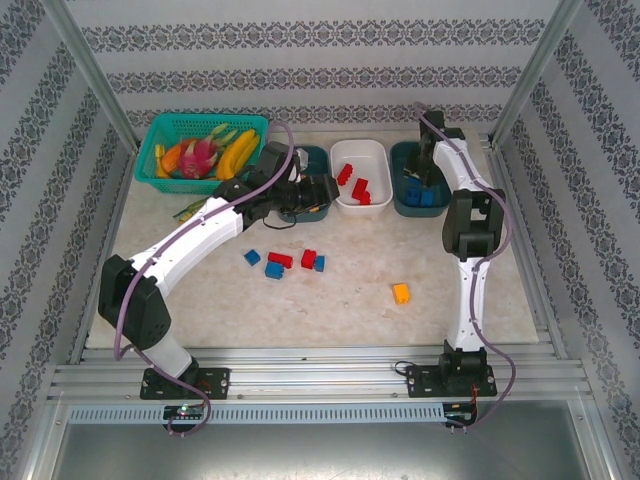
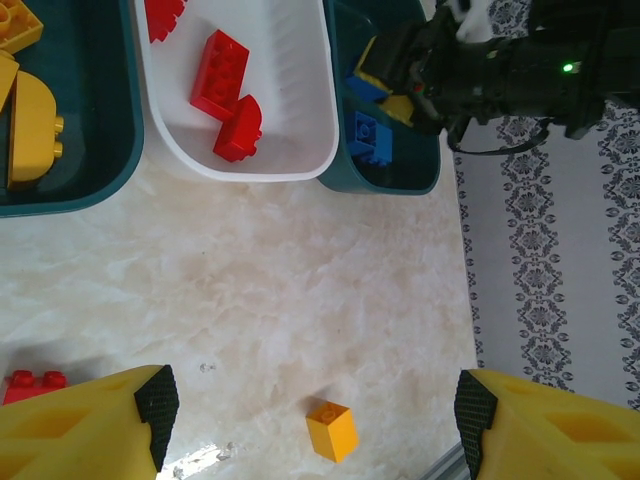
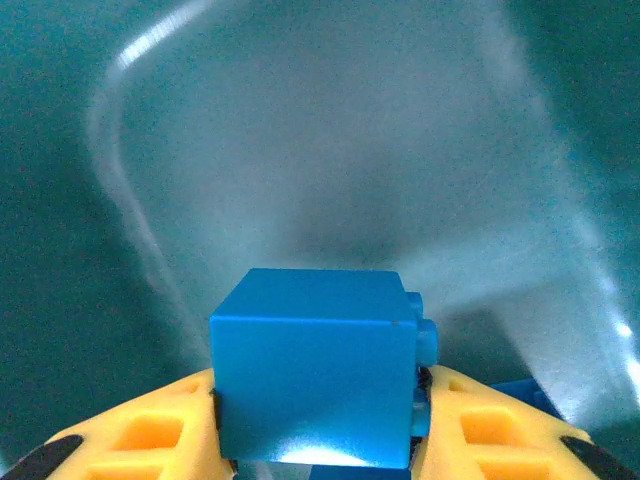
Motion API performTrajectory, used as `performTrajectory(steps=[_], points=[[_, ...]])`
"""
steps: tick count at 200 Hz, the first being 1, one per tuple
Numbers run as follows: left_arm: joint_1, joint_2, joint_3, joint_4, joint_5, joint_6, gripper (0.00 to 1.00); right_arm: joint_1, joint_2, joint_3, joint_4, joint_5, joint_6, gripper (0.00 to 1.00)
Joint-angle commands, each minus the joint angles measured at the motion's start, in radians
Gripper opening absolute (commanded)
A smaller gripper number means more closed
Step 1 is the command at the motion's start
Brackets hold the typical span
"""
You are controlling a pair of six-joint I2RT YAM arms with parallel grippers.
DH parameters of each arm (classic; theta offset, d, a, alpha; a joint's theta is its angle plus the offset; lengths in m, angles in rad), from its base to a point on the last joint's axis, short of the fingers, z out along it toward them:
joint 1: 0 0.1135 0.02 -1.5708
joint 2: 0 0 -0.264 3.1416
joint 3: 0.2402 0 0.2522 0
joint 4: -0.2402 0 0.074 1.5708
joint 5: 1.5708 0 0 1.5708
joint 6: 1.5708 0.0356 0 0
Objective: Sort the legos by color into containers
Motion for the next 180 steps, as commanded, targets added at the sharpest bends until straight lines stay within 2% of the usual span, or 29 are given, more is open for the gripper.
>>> performTrajectory(steps=[1,17,36,54,70,136,180], points=[[-0.014,-0.047,-0.015,-0.009,-0.019,0.011,0.76,0.002,0.016,0.035,-0.077,-0.039,-0.039,0.37],[-0.014,-0.056,-0.018,-0.018,-0.026,0.012,0.76,0.004,0.005,0.035,-0.082,-0.051,-0.047,0.43],[-0.014,-0.065,-0.024,-0.027,-0.030,0.013,0.76,0.012,-0.039,0.019,-0.090,-0.027,-0.056,0.54],[-0.013,-0.073,-0.031,-0.031,-0.033,0.012,0.76,0.019,-0.117,-0.033,-0.071,-0.001,-0.052,0.63],[-0.011,-0.082,-0.037,-0.034,-0.036,0.013,0.76,0.027,-0.204,-0.093,-0.038,0.015,-0.046,0.67],[0.009,-0.163,-0.061,-0.075,-0.087,0.008,0.77,0.130,-0.570,-0.367,0.099,0.067,-0.027,0.67],[0.025,-0.267,-0.105,-0.181,-0.204,-0.012,0.77,0.320,-0.759,-0.597,0.160,0.056,-0.024,0.65]])
